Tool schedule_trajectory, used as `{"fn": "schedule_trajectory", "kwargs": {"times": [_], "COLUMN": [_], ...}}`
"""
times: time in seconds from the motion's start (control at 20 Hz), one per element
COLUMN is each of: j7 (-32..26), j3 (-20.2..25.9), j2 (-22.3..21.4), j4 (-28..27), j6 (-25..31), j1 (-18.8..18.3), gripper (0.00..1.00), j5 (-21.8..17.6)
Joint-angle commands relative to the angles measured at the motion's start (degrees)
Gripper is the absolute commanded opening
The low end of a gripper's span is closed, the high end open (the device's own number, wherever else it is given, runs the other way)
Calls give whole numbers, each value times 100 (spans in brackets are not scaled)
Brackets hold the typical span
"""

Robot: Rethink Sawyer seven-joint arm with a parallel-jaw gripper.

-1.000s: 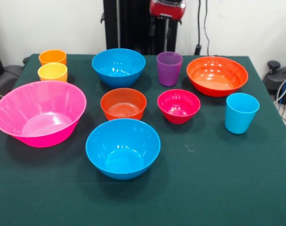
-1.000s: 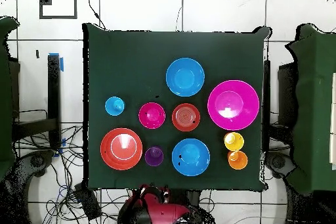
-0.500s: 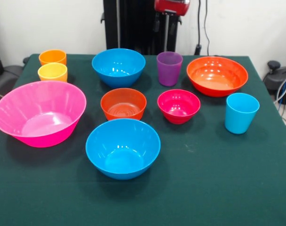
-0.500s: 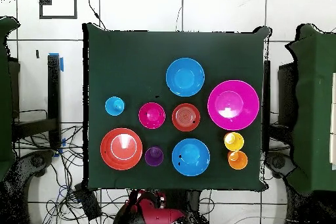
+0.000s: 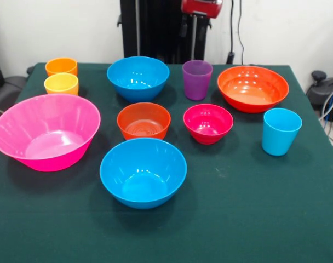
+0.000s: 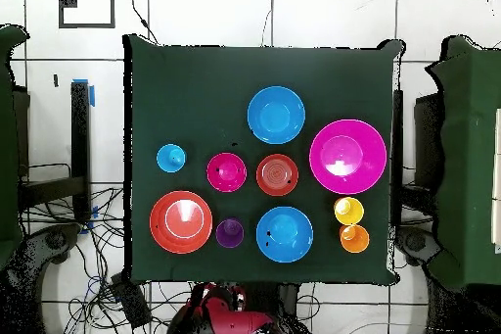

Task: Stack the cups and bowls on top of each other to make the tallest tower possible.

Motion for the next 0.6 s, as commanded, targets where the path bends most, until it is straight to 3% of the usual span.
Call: {"fn": "schedule_trajectory", "kwargs": {"times": [0.05,0.6], "j7": [1016,972], "j3": [477,485], "j2": [267,228], "j4": [-209,-278], "j6": [-5,106], "j1": [139,142], "gripper": [100,100], "j5": [181,197]}}
